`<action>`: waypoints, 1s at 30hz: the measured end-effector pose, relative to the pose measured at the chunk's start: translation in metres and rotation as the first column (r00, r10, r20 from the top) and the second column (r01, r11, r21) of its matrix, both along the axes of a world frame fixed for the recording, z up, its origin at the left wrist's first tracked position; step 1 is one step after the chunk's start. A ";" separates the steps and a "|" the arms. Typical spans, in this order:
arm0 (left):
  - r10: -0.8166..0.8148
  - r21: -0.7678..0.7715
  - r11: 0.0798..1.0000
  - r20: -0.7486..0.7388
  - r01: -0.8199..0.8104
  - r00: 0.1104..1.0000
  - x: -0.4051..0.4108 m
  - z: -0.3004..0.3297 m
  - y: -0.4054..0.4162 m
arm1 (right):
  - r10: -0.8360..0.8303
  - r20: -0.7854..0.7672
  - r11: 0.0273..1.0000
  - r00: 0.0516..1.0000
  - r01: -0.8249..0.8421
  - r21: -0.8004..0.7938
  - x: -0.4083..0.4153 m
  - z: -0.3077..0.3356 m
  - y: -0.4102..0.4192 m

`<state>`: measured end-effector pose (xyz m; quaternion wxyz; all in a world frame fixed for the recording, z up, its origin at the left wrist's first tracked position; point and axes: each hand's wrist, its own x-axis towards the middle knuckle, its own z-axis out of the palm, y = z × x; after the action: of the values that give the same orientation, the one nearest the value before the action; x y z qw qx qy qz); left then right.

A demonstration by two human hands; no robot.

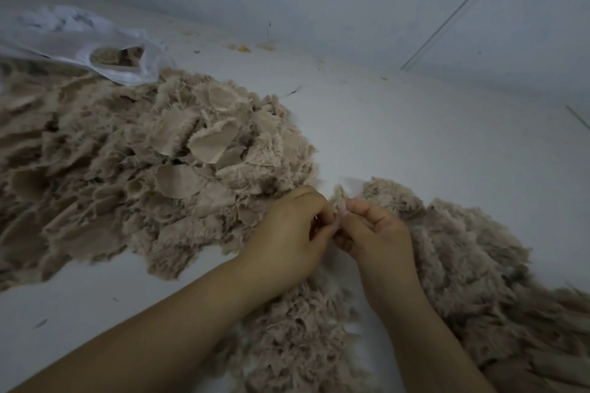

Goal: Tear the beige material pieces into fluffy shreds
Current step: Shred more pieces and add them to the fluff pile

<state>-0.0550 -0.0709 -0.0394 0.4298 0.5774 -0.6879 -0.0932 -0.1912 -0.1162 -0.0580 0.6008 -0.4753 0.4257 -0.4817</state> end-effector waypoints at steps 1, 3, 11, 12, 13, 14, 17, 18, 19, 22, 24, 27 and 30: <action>0.032 0.042 0.999 -0.085 -0.028 0.996 0.000 0.000 -0.001 | -0.005 0.005 1.000 1.000 0.005 0.007 -0.001 -0.001 -0.001; 0.096 0.147 0.987 -0.188 -0.069 0.978 0.000 0.001 -0.004 | -0.001 -0.004 1.000 1.000 0.001 -0.008 -0.001 -0.002 -0.001; 0.135 0.214 0.975 -0.387 -0.053 0.912 0.004 0.007 -0.014 | -0.019 -0.067 0.992 0.998 0.011 -0.124 -0.002 0.000 0.001; 0.134 0.231 0.973 -0.454 -0.029 0.881 0.005 0.007 -0.014 | -0.024 -0.081 0.990 0.996 0.013 -0.140 -0.002 0.000 0.001; 0.139 0.242 0.970 -0.515 -0.012 0.846 0.005 0.006 -0.013 | -0.034 -0.093 0.988 0.995 0.019 -0.154 -0.003 0.000 0.001; 0.148 0.250 0.968 -0.558 -0.004 0.817 0.005 0.005 -0.012 | -0.046 -0.099 0.986 0.994 0.030 -0.163 -0.003 0.000 0.001; 0.195 0.269 0.963 -0.602 -0.033 0.775 0.006 0.002 -0.011 | -0.073 -0.096 0.980 0.993 0.053 -0.191 -0.004 0.000 -0.001; 0.210 0.269 0.961 -0.567 -0.062 0.797 0.008 0.003 -0.010 | -0.070 -0.089 0.979 0.994 0.052 -0.196 -0.004 0.000 -0.001; 0.210 0.261 0.962 -0.508 -0.083 0.835 0.009 0.003 -0.009 | -0.067 -0.082 0.978 0.994 0.049 -0.203 -0.004 0.001 -0.001; 0.126 0.228 0.972 -0.328 -0.051 0.936 0.009 0.008 -0.006 | -0.026 -0.082 0.977 0.996 0.008 -0.214 -0.003 0.000 0.000; 0.072 0.219 0.976 -0.243 -0.018 0.967 0.007 0.007 -0.004 | 0.014 -0.058 0.982 0.998 -0.024 -0.190 0.000 -0.001 0.001; 0.078 0.127 0.990 -0.090 -0.066 0.993 0.002 0.002 -0.006 | 0.072 0.003 0.985 0.997 -0.070 -0.159 0.002 -0.001 0.003; 0.080 0.075 0.994 -0.025 -0.078 0.996 0.001 -0.003 -0.007 | 0.077 0.040 0.986 0.996 -0.071 -0.154 0.001 0.001 0.004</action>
<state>-0.0538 -0.0781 -0.0422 0.4210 0.6183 -0.6546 -0.1094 -0.1904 -0.1126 -0.0570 0.5897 -0.5242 0.3558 -0.5009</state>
